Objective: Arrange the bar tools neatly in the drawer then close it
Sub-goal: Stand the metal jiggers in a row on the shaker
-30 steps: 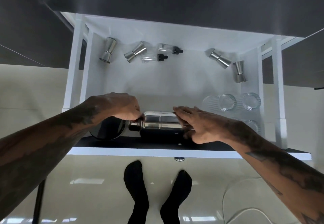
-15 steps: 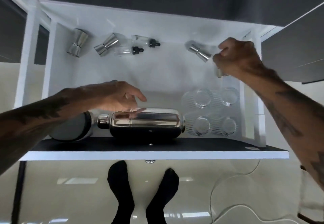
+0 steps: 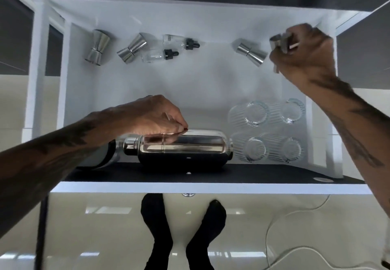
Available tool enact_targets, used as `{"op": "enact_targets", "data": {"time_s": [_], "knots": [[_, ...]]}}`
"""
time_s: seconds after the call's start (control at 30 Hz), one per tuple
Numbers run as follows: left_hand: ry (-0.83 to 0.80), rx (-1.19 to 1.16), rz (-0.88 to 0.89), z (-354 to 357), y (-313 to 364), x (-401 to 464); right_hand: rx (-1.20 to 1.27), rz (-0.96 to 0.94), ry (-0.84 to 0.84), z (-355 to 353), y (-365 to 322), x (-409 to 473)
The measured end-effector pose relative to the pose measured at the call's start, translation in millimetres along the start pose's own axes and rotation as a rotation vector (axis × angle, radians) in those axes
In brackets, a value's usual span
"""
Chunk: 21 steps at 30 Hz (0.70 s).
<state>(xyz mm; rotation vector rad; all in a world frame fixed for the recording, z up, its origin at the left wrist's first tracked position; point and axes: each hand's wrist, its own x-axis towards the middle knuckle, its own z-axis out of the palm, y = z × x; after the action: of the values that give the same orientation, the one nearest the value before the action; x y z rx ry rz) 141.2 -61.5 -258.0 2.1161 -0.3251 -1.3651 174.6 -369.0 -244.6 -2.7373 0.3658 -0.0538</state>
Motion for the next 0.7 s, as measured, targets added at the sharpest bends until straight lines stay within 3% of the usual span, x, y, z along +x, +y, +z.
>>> {"op": "enact_targets", "data": {"time_s": [0.07,0.17,0.27,0.33,0.5,0.63,0.7], "knots": [[0.057,-0.11,-0.014,1.3,-3.9,-0.8,0.389,-0.124,0.038,-10.3,-34.5,-21.3],[0.227,-0.306,-0.031,-0.4,-14.8,-4.9,0.648,-0.206,-0.168,11.1,-83.7,-57.3],[0.368,-0.451,-0.01,-4.5,-30.0,-15.4,0.511,-0.296,-0.421,54.5,-113.4,-86.1],[0.43,-0.34,0.068,-5.4,-40.3,-19.7,0.375,-0.349,-0.531,79.4,-119.4,-98.0],[0.447,-0.241,0.172,0.3,-49.6,-25.3,0.302,-0.339,-0.579,98.1,-125.8,-104.3],[0.427,-0.197,0.192,7.0,-52.4,-28.4,0.221,-0.34,-0.713,89.8,-122.9,-103.0],[0.439,-0.118,0.231,11.2,-52.9,-30.6,0.255,-0.299,-0.676,77.4,-115.6,-93.0]]}}
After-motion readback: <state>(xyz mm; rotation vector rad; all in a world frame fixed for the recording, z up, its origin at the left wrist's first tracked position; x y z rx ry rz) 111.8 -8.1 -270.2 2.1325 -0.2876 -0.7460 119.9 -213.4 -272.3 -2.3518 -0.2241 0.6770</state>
